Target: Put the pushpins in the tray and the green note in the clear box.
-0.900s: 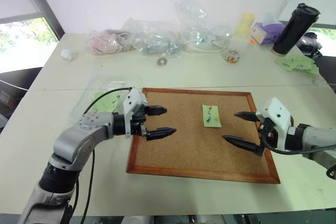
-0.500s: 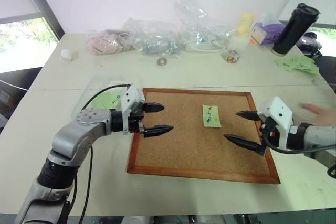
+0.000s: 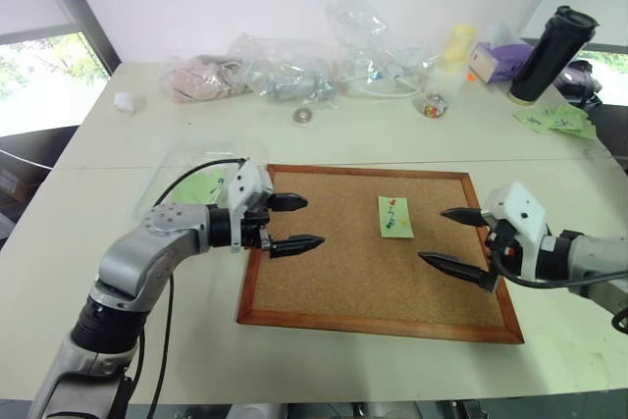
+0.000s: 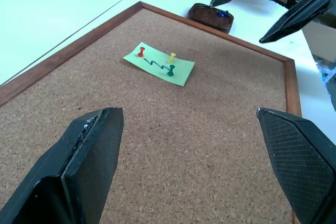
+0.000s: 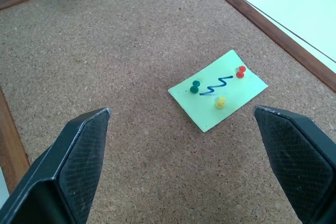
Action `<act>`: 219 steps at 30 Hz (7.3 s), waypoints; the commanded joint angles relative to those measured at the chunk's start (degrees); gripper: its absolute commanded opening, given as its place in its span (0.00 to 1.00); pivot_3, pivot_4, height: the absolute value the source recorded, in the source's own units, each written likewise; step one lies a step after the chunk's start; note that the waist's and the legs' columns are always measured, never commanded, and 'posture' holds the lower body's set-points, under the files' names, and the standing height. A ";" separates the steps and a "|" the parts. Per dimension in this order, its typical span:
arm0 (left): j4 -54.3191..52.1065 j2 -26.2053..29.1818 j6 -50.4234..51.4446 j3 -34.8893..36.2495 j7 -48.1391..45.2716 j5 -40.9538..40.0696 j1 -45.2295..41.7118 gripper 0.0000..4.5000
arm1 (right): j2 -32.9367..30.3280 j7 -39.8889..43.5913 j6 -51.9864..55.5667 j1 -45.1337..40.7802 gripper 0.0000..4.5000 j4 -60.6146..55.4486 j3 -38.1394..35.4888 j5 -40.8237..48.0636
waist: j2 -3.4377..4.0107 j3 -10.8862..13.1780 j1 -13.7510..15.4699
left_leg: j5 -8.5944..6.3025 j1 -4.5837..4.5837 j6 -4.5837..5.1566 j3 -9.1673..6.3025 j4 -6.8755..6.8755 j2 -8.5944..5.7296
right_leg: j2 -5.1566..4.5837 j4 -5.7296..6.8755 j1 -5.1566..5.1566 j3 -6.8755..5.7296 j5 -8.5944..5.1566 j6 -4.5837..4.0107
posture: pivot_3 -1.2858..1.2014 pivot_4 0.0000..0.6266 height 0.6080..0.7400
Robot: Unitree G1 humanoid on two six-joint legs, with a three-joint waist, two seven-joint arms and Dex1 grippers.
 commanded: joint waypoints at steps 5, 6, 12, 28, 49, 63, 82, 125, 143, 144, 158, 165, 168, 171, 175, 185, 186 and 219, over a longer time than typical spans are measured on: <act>-0.57 -0.38 -1.32 -0.28 -0.40 0.52 -0.95 0.99 | -0.59 0.03 -0.38 -0.07 1.00 -1.05 -1.74 -0.03 | 0.00 0.00 -0.01 | 0.00 0.00 0.00 0.00 0.00 0.00 | 0.00 0.00 0.00 0.00 0.00 0.00 | 0.52 0.24 1.00; -0.55 -0.41 -1.34 -0.31 -0.44 0.54 -0.94 0.99 | -0.60 0.05 -0.38 -0.03 1.00 -1.08 -1.79 -0.03 | 0.00 0.00 -0.01 | 0.00 0.00 0.00 0.00 0.00 0.00 | 0.00 0.00 0.00 0.00 0.00 0.00 | 0.52 0.24 1.00; 0.21 -0.63 -2.61 -1.10 -0.61 1.67 -1.09 0.82 | -0.58 -0.01 -0.30 -0.11 1.00 -1.17 -1.86 0.08 | 0.00 0.00 0.01 | 0.00 0.00 0.00 0.00 0.00 0.00 | 0.00 0.00 0.00 0.00 0.00 0.00 | 0.52 0.24 1.00; 14.24 -7.34 -21.99 -12.73 -1.62 17.49 2.37 0.01 | 5.41 -4.94 -2.09 -9.60 1.00 3.50 8.11 -3.57 | 0.00 0.00 -0.03 | 0.00 0.00 0.00 0.01 0.00 0.00 | 0.00 0.01 -0.02 -0.01 0.00 0.00 | 0.52 0.24 1.00; 23.39 -9.79 -30.57 -13.59 0.64 24.33 6.35 0.01 | 15.63 -8.92 -9.32 -25.86 1.00 30.19 22.19 -20.38 | 0.42 -0.36 -0.05 | 0.01 0.17 0.00 0.01 0.07 -0.07 | -0.03 0.03 0.17 -0.01 0.00 0.00 | 0.52 0.24 1.00; 22.21 -10.03 -29.15 -13.39 1.10 24.12 6.85 0.00 | 17.32 -8.28 -13.98 -25.77 0.94 33.35 22.94 -25.21 | 0.43 -0.37 -0.08 | 0.01 0.17 0.00 0.00 0.06 -0.07 | -0.03 0.04 0.15 -0.01 0.00 0.00 | 0.52 0.24 1.00; 22.74 -10.24 -28.88 -13.72 1.59 24.48 6.73 0.00 | 18.58 -7.55 -11.28 -27.06 0.02 31.47 19.13 -22.83 | 0.45 -0.39 -0.01 | 0.01 0.18 0.00 0.00 0.08 -0.07 | -0.03 0.04 0.18 0.00 0.00 0.00 | 0.52 0.24 1.00; 25.11 -11.74 -29.73 -15.31 -0.09 25.09 6.02 0.00 | 12.20 -9.78 -4.66 2.95 0.31 26.48 -14.64 -14.08 | 0.98 -0.75 0.14 | -0.10 0.95 0.19 0.02 -0.16 -0.08 | -0.04 -0.19 0.95 0.11 -0.01 0.02 | 0.52 0.24 1.00; 25.33 -11.49 -29.71 -15.07 -0.09 25.16 5.72 0.00 | 11.07 -8.35 -5.59 0.62 0.99 22.06 -12.53 -11.03 | 0.99 -0.74 0.12 | -0.10 0.95 0.19 0.02 -0.17 -0.08 | -0.04 -0.22 0.95 0.11 -0.02 0.01 | 0.52 0.24 1.00; 25.32 -11.50 -29.70 -15.08 -0.11 25.15 5.73 0.00 | 10.58 -8.00 -5.09 0.38 0.99 20.62 -12.52 -10.36 | 1.00 -0.73 0.12 | -0.10 0.95 0.19 0.02 -0.17 -0.08 | -0.04 -0.22 0.94 0.11 -0.02 0.01 | 0.52 0.24 1.00; 25.34 -11.39 -29.93 -14.96 0.14 25.45 6.05 0.00 | 18.31 -14.97 -0.56 -10.57 0.99 10.88 9.08 -11.20 | 0.93 -0.71 0.46 | -0.11 0.90 0.20 0.00 -0.17 -0.08 | -0.05 -0.26 0.92 0.11 -0.02 0.01 | 0.52 0.24 1.00; 24.58 -10.92 -29.64 -14.54 0.57 25.62 6.61 0.00 | 20.07 -16.39 -3.00 -11.19 0.99 14.54 13.53 -14.80 | 0.92 -0.70 0.66 | -0.11 0.90 0.19 0.01 -0.18 -0.07 | -0.04 -0.26 0.87 0.12 -0.02 0.01 | 0.52 0.24 1.00; 24.16 -10.79 -29.38 -14.39 0.79 25.64 6.88 0.00 | 20.91 -16.31 -3.73 -11.32 0.99 16.03 13.95 -15.18 | 0.92 -0.70 0.59 | -0.11 0.91 0.19 0.01 -0.21 -0.07 | -0.03 -0.26 0.87 0.12 -0.02 0.01 | 0.52 0.24 1.00; 23.81 -10.72 -29.10 -14.40 0.84 25.55 7.03 0.00 | 21.58 -16.21 -4.35 -11.59 0.99 17.09 14.25 -15.60 | 0.93 -0.70 0.28 | -0.11 0.91 0.19 0.00 -0.21 -0.06 | -0.03 -0.26 0.87 0.12 -0.02 0.01 | 0.52 0.24 1.00; 23.44 -10.58 -28.99 -14.39 0.81 25.56 7.21 0.00 | 21.97 -16.28 -5.57 -11.77 0.99 18.69 14.68 -16.37 | 0.93 -0.71 0.00 | -0.11 0.92 0.19 0.00 -0.23 -0.06 | -0.03 -0.26 0.87 0.12 -0.02 0.01 | 0.52 0.24 1.00; 23.07 -10.56 -28.70 -14.30 0.59 25.48 7.17 0.00 | 20.42 -14.22 -4.16 -9.81 0.99 15.77 12.90 -14.44 | 0.93 -0.70 0.00 | -0.11 0.92 0.19 0.00 -0.28 -0.06 | -0.03 -0.26 0.84 0.12 -0.02 0.01 | 0.52 0.24 1.00; 23.10 -10.58 -28.67 -14.29 0.57 25.47 7.13 0.00 | 20.15 -13.92 -4.02 -9.45 0.99 15.30 12.75 -14.23 | 0.93 -0.70 0.00 | -0.11 0.92 0.19 0.00 -0.28 -0.06 | -0.03 -0.26 0.84 0.12 -0.02 0.01 | 0.52 0.24 1.00; 22.66 -10.97 -28.17 -14.47 0.96 25.66 6.89 0.00 | 22.42 -14.65 -8.40 -11.56 0.05 20.33 15.63 -19.10 | 0.90 -0.69 0.01 | -0.10 0.93 0.18 0.00 -0.36 -0.06 | -0.03 -0.31 0.83 0.12 -0.02 0.01 | 0.52 0.24 1.00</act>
